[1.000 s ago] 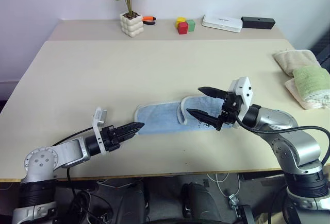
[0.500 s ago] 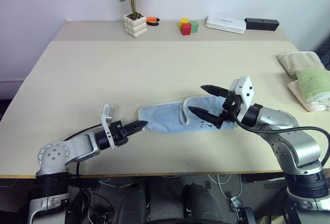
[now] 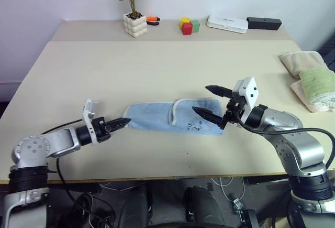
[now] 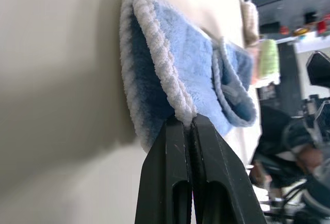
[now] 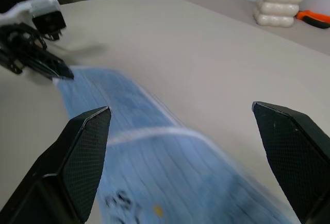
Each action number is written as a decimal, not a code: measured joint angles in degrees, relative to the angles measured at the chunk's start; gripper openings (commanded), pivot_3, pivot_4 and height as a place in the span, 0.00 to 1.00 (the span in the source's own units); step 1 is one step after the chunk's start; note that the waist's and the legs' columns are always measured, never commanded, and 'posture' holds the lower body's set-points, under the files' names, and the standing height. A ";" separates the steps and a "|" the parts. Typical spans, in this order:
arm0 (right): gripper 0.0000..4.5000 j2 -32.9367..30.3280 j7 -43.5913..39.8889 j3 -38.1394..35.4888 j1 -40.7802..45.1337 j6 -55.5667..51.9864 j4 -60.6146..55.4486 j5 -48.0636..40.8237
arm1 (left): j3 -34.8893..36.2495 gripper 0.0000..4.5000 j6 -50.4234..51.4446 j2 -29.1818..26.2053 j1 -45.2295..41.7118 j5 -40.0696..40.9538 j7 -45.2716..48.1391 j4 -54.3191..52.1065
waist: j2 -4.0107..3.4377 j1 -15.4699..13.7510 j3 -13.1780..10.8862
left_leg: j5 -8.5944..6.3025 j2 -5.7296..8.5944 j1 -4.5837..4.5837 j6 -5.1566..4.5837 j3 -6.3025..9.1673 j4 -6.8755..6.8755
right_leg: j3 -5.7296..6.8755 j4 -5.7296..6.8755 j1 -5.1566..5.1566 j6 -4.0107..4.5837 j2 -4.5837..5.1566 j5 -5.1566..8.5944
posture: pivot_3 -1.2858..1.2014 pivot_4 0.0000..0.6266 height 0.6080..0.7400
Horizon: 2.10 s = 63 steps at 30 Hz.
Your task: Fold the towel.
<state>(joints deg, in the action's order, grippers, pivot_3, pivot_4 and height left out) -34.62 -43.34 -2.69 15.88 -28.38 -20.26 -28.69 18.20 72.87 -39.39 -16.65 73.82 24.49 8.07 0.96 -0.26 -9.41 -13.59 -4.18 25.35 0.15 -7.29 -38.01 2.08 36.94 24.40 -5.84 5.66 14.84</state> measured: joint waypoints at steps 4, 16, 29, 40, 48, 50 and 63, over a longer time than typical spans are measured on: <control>1.00 -0.04 -0.13 -0.01 -0.02 0.22 0.42 0.61 | -2.52 0.01 -3.00 0.48 -1.58 -5.85 3.04 -0.49 | 0.02 -0.29 -0.02 | 0.00 0.00 0.02 0.01 0.02 0.00 | 0.01 0.00 0.00 0.02 0.00 0.00 | 0.52 0.24 0.96; 1.00 -2.58 -1.79 -0.94 0.09 2.10 4.83 2.67 | -14.02 0.01 -6.05 11.65 -21.69 -15.66 6.28 -4.27 | 0.17 -0.51 -0.14 | 0.04 0.08 0.08 0.01 0.03 -0.04 | 0.03 -0.04 -0.04 -0.22 -0.04 -0.10 | 0.52 0.24 0.96; 1.00 -9.69 -5.07 -11.38 -6.88 4.70 8.57 3.47 | -33.28 0.01 -17.78 26.38 -34.11 -32.39 23.11 4.00 | 0.18 -0.43 -0.14 | 0.01 0.21 0.06 -0.06 0.11 -0.03 | -0.03 -0.25 -0.15 -0.25 -0.01 -0.10 | 0.52 0.24 0.96; 1.00 -11.07 -2.51 -14.91 -10.51 4.71 7.58 5.51 | -41.98 0.01 -23.09 31.53 -34.34 -42.18 35.10 12.63 | 0.18 -0.44 -0.14 | 0.00 0.21 0.11 -0.08 0.18 -0.06 | -0.03 -0.33 -0.16 -0.15 -0.01 -0.04 | 0.52 0.24 0.96; 1.00 -11.39 -0.38 -16.25 -10.31 5.92 8.13 7.25 | -40.79 0.06 -25.32 37.46 -35.74 -46.20 37.40 21.04 | 0.18 -0.47 -0.14 | -0.01 0.22 0.15 -0.11 0.22 -0.08 | -0.02 -0.38 -0.17 -0.15 -0.01 -0.05 | 0.52 0.24 0.96; 1.00 -11.36 -0.20 -16.24 -10.22 6.17 8.13 7.24 | -40.68 0.20 -25.15 37.91 -35.74 -46.65 37.60 21.35 | 0.18 -0.42 -0.14 | -0.01 0.22 0.15 -0.11 0.23 -0.08 | -0.02 -0.38 -0.17 -0.16 -0.01 -0.05 | 0.52 0.24 0.96; 1.00 -10.62 -0.44 -13.83 -5.96 6.91 10.18 7.42 | -38.18 0.98 -20.53 34.20 -31.24 -43.35 43.62 8.02 | 0.16 -0.31 -0.14 | -0.01 0.23 0.15 -0.11 0.29 -0.08 | -0.02 -0.35 -0.17 -0.20 -0.01 -0.08 | 0.52 0.24 0.96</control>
<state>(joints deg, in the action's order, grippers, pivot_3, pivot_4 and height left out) -45.24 -43.79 -16.52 9.93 -21.47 -10.08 -21.26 -19.98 52.34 -5.19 -47.89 30.47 68.11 16.09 1.13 -0.57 -9.55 -13.60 -3.95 25.50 0.04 -7.00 -38.09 2.06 36.59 24.23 -6.04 5.65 14.76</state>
